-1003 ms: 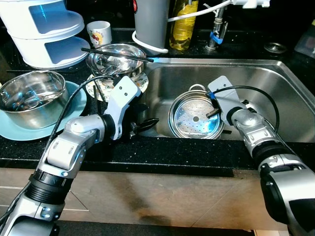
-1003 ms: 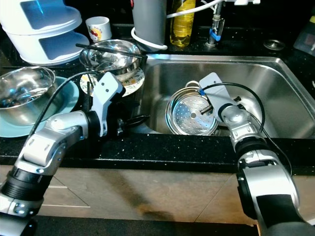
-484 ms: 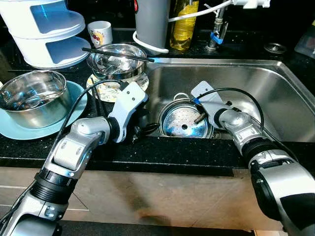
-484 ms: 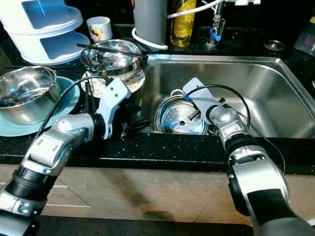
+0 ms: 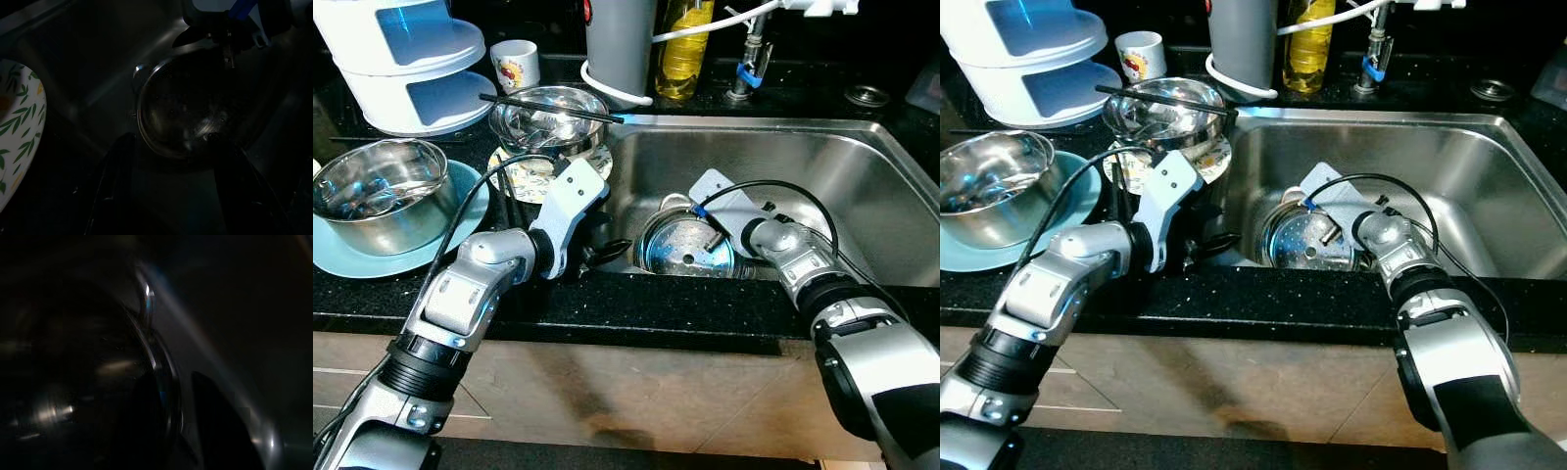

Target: Kitchen organization

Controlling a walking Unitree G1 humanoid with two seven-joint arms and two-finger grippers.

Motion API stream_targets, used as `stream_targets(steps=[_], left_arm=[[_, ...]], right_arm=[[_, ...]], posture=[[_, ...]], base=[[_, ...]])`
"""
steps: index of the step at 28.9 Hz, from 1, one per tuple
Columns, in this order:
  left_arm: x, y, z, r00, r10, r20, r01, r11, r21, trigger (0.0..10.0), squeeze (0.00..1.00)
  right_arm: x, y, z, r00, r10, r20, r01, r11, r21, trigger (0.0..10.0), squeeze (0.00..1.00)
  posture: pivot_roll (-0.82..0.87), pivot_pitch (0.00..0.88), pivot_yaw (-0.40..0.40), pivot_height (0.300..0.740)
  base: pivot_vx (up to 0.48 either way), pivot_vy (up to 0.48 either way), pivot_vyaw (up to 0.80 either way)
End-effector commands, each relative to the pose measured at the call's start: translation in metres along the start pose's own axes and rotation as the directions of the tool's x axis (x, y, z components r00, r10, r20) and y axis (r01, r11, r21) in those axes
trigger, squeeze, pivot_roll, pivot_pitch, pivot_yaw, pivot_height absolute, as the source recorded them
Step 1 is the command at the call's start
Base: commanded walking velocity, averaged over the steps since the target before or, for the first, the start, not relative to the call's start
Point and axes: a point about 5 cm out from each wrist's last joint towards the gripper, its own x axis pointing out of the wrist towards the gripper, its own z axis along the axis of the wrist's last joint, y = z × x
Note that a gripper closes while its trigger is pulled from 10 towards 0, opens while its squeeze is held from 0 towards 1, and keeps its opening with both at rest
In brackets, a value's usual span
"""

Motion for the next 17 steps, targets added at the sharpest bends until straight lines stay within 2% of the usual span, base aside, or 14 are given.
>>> stream_targets(steps=[1,2,3,4,5,9,13,14,16,17], left_arm=[[0.001,0.0,-0.001,1.0,-0.004,-0.004,0.004,1.0,0.005,10.0,0.0],[0.001,0.0,0.0,1.0,-0.003,-0.001,0.003,1.0,0.005,10.0,0.0],[0.002,0.0,0.001,1.0,0.0,0.008,0.0,1.0,0.003,10.0,0.0],[0.002,0.0,0.001,1.0,0.0,0.008,0.0,1.0,0.003,10.0,0.0],[0.002,0.001,0.004,1.0,0.002,0.023,-0.001,1.0,-0.002,10.0,0.0],[0.002,0.001,0.007,0.999,0.005,0.048,-0.005,1.0,-0.005,10.0,0.0],[-0.004,0.001,0.024,0.983,0.039,0.177,-0.025,0.996,-0.082,10.0,0.0],[-0.004,0.001,0.024,0.983,0.039,0.177,-0.025,0.996,-0.082,10.0,0.0],[-0.007,0.001,0.029,0.971,0.068,0.228,-0.04,0.991,-0.124,10.0,0.0],[-0.007,0.001,0.029,0.971,0.068,0.228,-0.04,0.991,-0.124,10.0,0.0]], right_arm=[[-0.001,-0.001,-0.009,0.999,-0.004,-0.041,0.003,1.0,-0.015,10.0,1.0],[-0.002,-0.002,-0.008,0.999,-0.013,-0.041,0.012,1.0,-0.026,10.0,1.0],[-0.002,-0.003,-0.008,0.999,-0.025,-0.039,0.024,0.999,-0.033,10.0,0.05],[-0.002,-0.003,-0.008,0.999,-0.025,-0.039,0.024,0.999,-0.033,10.0,0.05],[-0.003,-0.006,-0.006,0.998,-0.044,-0.033,0.043,0.999,-0.033,10.0,0.0],[-0.004,-0.012,-0.003,0.997,-0.077,-0.018,0.077,0.997,-0.005,10.0,0.0],[-0.013,-0.041,0.015,0.968,-0.235,0.091,0.218,0.961,0.168,10.0,0.0],[-0.013,-0.041,0.015,0.968,-0.235,0.091,0.218,0.961,0.168,10.0,0.0],[-0.018,-0.052,0.02,0.945,-0.299,0.132,0.257,0.93,0.261,10.0,0.0],[-0.018,-0.052,0.02,0.945,-0.299,0.132,0.257,0.93,0.261,10.0,0.0]], posture=[[-0.03,0.225,-0.021,0.74],[-0.03,0.224,-0.021,0.74],[-0.03,0.222,-0.021,0.74],[-0.03,0.222,-0.021,0.74],[-0.03,0.221,-0.022,0.74],[-0.03,0.218,-0.023,0.74],[-0.03,0.213,-0.024,0.74],[-0.03,0.213,-0.024,0.74],[-0.03,0.206,-0.024,0.74],[-0.03,0.206,-0.024,0.74]], base=[[0.0,0.0,0.0],[0.0,0.0,0.0],[0.0,0.0,0.0],[0.0,0.0,0.0],[0.0,0.0,0.0],[0.0,0.0,0.0],[0.0,0.0,0.0],[0.0,0.0,0.0],[0.0,0.0,0.0],[0.0,0.0,0.0]])
